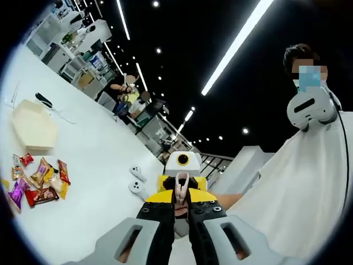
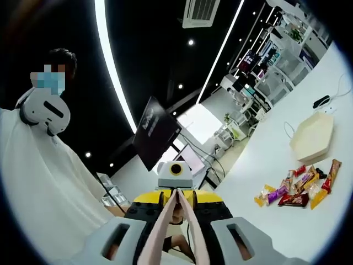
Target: Place the target food into the container with the food tongs after gripping and lifting it, then release it inside without dropping or visibly crushing the food.
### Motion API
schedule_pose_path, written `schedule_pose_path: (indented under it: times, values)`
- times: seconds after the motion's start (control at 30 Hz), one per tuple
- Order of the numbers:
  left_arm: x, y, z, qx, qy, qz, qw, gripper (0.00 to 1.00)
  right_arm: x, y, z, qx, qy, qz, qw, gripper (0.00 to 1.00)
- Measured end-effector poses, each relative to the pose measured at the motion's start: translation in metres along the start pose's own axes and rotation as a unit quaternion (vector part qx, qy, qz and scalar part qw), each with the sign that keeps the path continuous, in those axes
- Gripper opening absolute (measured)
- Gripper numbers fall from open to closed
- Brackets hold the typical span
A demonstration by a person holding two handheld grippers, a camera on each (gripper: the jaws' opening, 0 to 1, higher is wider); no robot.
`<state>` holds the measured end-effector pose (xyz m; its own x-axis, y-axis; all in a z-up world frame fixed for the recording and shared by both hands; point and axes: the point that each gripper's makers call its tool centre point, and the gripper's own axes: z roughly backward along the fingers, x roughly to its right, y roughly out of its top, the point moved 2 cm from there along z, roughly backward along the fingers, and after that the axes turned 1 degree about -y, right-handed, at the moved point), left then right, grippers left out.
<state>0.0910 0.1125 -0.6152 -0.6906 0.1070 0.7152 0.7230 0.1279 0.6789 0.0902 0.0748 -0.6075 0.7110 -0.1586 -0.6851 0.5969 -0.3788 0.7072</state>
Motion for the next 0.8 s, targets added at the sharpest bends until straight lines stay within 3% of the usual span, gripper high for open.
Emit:
schedule_pose_path:
  times: [0.37,0.47,0.63,0.8]
  values:
    - [0.004,0.003,0.002,0.047,-0.003,0.011,0.9989,0.03,-0.003,0.003,-0.005,0.007,-0.001,-0.013,0.9999,0.25]
    - [0.006,-0.002,-0.005,0.042,-0.005,0.012,0.9990,0.03,-0.003,0.001,-0.006,-0.001,-0.003,-0.020,0.9998,0.27]
    - [0.002,-0.010,-0.008,0.043,0.004,0.021,0.9988,0.05,-0.002,0.006,-0.003,0.010,-0.007,-0.016,0.9998,0.18]
    - [-0.001,-0.012,-0.010,0.047,0.003,0.038,0.9981,0.08,0.003,0.008,-0.001,0.008,-0.010,-0.025,0.9996,0.18]
